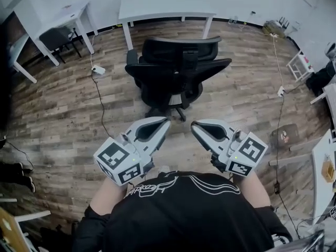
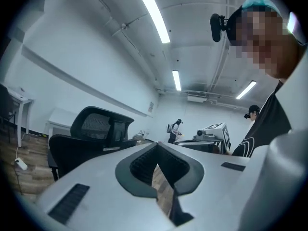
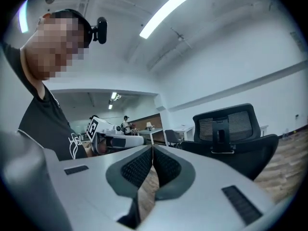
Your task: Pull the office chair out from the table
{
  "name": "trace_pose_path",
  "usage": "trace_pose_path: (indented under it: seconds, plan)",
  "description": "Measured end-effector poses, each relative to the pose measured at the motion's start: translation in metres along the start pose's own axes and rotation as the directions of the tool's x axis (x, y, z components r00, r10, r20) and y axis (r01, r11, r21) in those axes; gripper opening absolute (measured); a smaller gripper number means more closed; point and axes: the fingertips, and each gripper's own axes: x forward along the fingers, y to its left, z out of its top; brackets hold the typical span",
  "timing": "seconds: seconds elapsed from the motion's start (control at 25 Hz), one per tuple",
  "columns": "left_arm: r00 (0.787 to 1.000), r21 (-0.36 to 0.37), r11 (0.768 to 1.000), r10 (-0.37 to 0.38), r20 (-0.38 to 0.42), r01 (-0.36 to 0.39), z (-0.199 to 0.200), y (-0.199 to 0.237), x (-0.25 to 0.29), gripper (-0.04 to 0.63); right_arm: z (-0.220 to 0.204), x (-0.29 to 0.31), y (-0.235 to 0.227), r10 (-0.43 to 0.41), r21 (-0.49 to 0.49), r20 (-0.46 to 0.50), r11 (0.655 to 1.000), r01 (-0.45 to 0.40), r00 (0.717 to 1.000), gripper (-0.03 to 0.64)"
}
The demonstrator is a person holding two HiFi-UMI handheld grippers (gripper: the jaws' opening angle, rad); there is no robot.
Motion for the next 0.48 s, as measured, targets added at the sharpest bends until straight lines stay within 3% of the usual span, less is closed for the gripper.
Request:
trace_pose_path:
  seconds: [0.32,0.48]
  plan:
    - [0.999,-0.031,0.999,0.039,0.016,-0.039,-0.022,-0.071,0.003,0.006,-0.012,-0.064,0.027,0.015,0.077,0.062,0.997,-0.020,0.998,0.037]
    - [0.998,0.000,0.999,0.051,0.027,-0.051,-0.023,-0.101,-0.003,0.006,-0.015,-0.085,0.043,0.021,0.061,0.077,0.998,-0.026,0.997,0.035]
